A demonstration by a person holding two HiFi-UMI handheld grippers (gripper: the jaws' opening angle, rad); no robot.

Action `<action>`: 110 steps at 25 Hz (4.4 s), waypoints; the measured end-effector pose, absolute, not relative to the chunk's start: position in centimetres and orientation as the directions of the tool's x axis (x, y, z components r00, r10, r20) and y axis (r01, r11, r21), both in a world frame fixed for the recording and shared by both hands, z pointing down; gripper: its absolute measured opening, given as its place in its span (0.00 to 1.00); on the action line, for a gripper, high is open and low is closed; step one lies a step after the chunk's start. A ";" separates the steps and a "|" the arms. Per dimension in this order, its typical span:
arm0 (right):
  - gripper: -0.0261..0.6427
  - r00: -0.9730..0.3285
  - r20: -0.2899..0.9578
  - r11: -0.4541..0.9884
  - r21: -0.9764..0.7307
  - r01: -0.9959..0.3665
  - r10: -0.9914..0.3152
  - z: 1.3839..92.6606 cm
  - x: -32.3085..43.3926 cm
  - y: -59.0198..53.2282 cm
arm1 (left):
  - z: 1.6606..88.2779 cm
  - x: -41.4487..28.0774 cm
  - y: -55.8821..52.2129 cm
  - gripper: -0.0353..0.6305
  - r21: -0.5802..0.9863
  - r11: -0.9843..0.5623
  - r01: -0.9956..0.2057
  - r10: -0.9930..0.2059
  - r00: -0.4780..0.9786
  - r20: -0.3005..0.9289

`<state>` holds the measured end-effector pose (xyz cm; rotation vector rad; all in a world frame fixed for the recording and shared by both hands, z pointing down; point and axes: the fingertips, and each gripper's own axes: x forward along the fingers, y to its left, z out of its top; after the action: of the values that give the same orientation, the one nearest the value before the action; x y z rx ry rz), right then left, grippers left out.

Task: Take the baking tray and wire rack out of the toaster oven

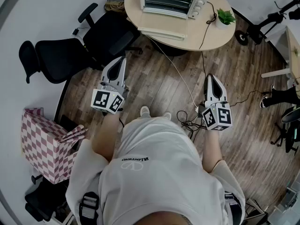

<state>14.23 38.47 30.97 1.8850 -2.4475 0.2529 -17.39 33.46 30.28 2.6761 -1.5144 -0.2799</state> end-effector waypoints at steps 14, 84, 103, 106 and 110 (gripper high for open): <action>0.04 -0.244 0.126 0.226 -0.140 -0.964 -0.961 31.1 12.9 37.9 | 30.8 -18.7 33.0 0.05 0.176 -0.526 -0.832 -0.850 0.507 -0.142; 0.04 -0.464 0.170 0.424 -0.226 -0.877 -0.869 36.1 18.7 12.8 | 36.1 -2.4 12.6 0.05 0.255 -0.534 -0.806 -0.839 0.543 -0.041; 0.04 -0.515 0.165 0.469 -0.251 -0.847 -0.841 37.0 16.3 9.7 | 35.9 -1.5 9.1 0.05 0.269 -0.565 -0.780 -0.818 0.572 -0.062; 0.04 -0.522 0.168 0.477 -0.246 -0.844 -0.837 37.2 15.2 8.7 | 36.3 -1.7 7.9 0.05 0.278 -0.572 -0.772 -0.813 0.579 -0.065; 0.04 -0.535 0.178 0.491 -0.240 -0.837 -0.826 37.7 13.5 6.8 | 36.8 -2.3 5.7 0.05 0.297 -0.573 -0.764 -0.810 0.583 -0.063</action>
<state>13.49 6.78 37.65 1.4946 -2.6793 0.4644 -2.31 5.75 36.80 2.5772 -1.3040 -0.2815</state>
